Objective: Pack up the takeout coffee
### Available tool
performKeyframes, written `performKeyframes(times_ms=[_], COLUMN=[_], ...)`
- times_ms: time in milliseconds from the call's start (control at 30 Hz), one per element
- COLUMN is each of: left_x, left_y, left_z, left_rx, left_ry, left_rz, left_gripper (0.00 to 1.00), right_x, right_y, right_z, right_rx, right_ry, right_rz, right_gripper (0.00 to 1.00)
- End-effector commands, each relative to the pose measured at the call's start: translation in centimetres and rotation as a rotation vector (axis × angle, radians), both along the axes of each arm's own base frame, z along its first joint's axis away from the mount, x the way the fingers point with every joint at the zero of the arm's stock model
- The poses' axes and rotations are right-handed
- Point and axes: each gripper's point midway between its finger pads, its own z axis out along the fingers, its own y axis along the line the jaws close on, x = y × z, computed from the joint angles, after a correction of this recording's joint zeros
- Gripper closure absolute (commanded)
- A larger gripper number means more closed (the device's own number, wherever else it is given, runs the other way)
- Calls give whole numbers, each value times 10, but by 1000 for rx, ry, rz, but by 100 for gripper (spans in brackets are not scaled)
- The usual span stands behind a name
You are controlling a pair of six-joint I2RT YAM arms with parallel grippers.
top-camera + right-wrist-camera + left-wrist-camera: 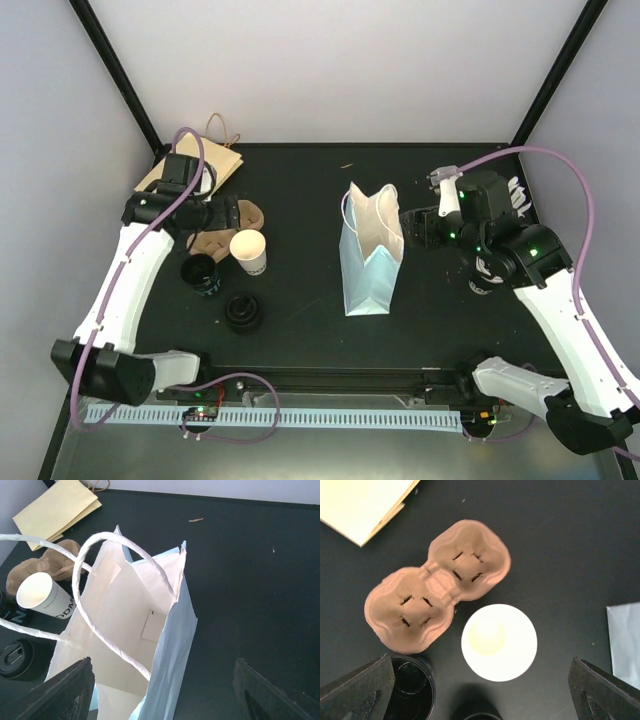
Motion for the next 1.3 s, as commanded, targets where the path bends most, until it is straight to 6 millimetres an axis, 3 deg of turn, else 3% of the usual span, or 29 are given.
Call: performKeyframes(times_ms=[0, 133, 267, 433, 600, 733, 900, 1067, 1267], left_x=[30, 51, 67, 69, 74, 74, 54, 32, 23], left_y=[13, 27, 52, 37, 22, 15, 8, 0, 1], left_z=[-30, -58, -92, -124, -129, -119, -106, -115, -133], left_rx=[-123, -210, -141, -219, -277, -239, -115, -118, -101], left_ry=[54, 141, 243, 341, 311, 282, 252, 277, 342], left_rz=[134, 244, 369, 390, 359, 270, 148, 86, 74], left_gripper=[1, 1, 1, 2, 4, 6, 12, 26, 41], right_x=[-9, -17, -26, -32, -32, -32, -31, -30, -29], right_y=[5, 2, -2, -6, -5, -4, -4, -2, 0], right_z=[25, 29, 30, 30, 25, 20, 18, 15, 14], right_rx=[51, 73, 96, 113, 119, 116, 109, 105, 109], right_ry=[-76, -104, -117, -135, -130, -122, -122, -118, -114], right_rz=[53, 56, 58, 49, 52, 55, 57, 64, 68], right_gripper=[22, 21, 21, 21, 21, 21, 21, 21, 21])
